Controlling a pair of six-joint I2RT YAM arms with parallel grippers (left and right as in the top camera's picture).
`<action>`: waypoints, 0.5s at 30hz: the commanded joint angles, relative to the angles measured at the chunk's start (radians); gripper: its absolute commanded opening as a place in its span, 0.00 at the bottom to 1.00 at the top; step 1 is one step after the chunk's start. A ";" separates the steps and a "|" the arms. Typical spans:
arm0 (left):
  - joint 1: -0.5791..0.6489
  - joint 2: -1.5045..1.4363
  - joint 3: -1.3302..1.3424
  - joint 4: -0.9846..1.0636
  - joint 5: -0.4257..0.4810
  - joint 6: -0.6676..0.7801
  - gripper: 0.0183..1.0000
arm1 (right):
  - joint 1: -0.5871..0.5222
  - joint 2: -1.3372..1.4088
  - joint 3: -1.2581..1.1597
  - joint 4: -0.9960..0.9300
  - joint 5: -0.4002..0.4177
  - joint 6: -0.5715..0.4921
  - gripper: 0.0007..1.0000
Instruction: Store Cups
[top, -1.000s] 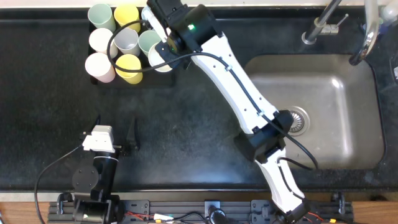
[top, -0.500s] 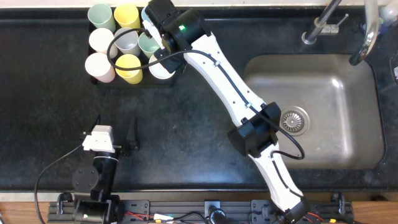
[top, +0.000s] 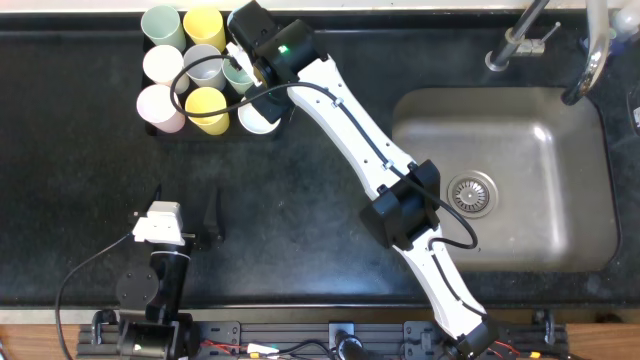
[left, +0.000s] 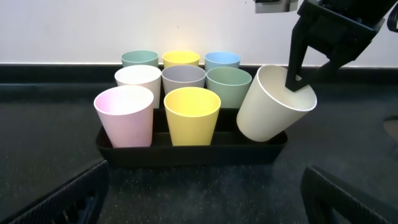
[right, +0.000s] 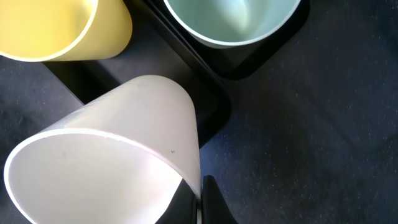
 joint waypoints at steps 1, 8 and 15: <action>0.010 -0.010 0.000 -0.003 0.010 0.022 1.00 | 0.008 0.022 0.031 0.016 -0.010 -0.018 0.04; 0.010 -0.010 -0.001 -0.003 0.010 0.022 1.00 | 0.008 0.048 0.031 0.028 -0.010 -0.027 0.04; 0.010 -0.010 0.000 -0.003 0.010 0.022 1.00 | 0.008 0.065 0.031 0.031 -0.010 -0.032 0.04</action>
